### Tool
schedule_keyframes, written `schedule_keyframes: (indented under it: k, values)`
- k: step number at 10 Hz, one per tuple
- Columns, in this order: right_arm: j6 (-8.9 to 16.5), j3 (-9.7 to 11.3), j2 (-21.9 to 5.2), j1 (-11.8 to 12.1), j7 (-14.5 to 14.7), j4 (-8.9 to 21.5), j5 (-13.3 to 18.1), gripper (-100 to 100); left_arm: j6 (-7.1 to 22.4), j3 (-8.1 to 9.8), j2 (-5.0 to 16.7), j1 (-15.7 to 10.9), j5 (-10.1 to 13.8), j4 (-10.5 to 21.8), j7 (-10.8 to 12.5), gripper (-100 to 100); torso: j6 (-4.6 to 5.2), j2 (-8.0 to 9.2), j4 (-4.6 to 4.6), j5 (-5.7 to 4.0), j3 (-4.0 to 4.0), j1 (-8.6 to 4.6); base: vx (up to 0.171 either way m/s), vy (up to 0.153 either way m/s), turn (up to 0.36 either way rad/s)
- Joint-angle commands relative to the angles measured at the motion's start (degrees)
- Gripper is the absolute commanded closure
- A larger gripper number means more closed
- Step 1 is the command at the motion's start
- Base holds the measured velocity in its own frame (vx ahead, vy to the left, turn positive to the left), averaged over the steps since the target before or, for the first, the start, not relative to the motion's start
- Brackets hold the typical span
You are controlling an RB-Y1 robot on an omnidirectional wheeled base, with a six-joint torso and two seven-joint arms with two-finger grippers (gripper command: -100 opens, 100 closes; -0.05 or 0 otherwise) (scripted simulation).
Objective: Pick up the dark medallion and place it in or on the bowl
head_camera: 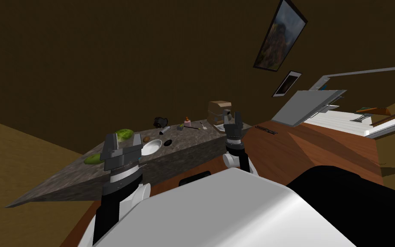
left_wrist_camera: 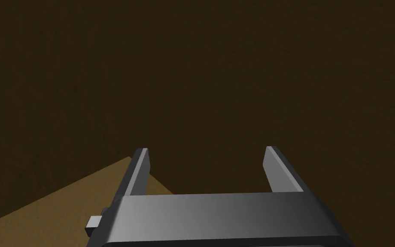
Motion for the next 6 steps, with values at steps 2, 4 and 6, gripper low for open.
schedule_keyframes:
  k: [2,4,6]
  values:
    - [0.00,0.00,0.00,0.00,0.00,0.00,0.00,0,0.75,0.62,2.64,0.09,-0.31,-0.28,-0.73,-100,0.00,0.06,0.01,-0.01,0.03,-0.05,-0.028,-0.024,-0.010]
    - [0.00,0.01,0.01,-0.01,0.00,0.00,0.00,0,3.08,2.14,4.67,0.17,-0.99,-0.60,-2.26,-100,0.00,0.17,0.04,-0.04,0.09,-0.17,-0.057,-0.070,-0.029]
    - [0.00,0.01,0.01,-0.01,0.00,0.00,0.00,0,5.05,3.21,5.19,0.09,-1.42,-0.64,-3.14,-100,0.01,0.31,0.07,-0.08,0.18,-0.33,-0.081,-0.076,-0.025]
